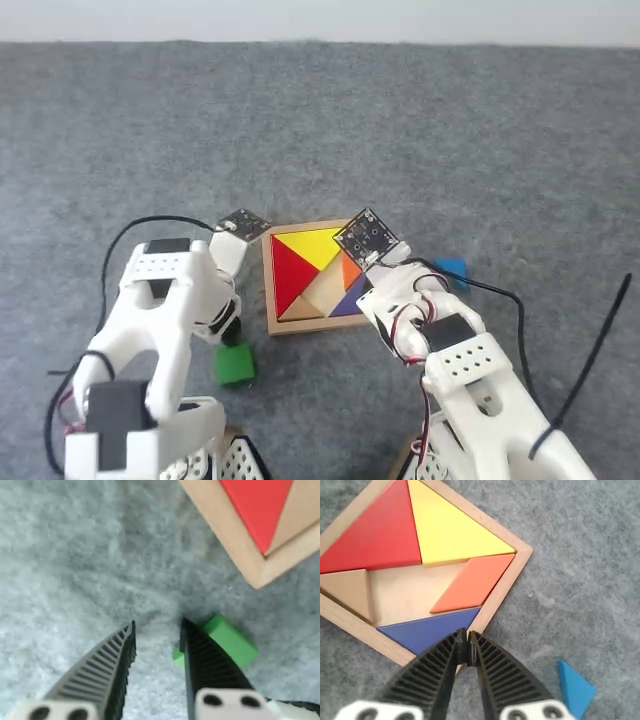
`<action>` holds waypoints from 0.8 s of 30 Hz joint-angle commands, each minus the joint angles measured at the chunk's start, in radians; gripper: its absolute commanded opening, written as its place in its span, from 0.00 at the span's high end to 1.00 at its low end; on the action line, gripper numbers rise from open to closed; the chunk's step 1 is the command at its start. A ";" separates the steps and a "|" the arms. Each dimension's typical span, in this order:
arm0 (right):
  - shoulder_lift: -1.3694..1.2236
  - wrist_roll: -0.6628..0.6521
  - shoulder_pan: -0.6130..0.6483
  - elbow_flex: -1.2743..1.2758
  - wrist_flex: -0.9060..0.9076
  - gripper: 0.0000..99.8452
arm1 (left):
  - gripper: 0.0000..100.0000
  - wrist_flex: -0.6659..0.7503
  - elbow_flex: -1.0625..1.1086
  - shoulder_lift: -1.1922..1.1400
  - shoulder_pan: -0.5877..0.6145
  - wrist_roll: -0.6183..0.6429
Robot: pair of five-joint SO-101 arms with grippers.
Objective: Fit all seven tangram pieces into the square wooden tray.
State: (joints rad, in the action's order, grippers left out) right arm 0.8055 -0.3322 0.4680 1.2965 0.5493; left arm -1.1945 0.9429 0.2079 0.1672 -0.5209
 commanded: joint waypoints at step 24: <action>-0.008 0.014 -0.002 -0.077 -0.004 0.99 | 0.82 -0.313 0.105 0.474 -0.152 -0.609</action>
State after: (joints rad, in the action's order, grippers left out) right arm 0.8055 -0.3307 0.4695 1.2965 0.5493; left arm -1.5136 1.0549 0.7327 0.0399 -1.0457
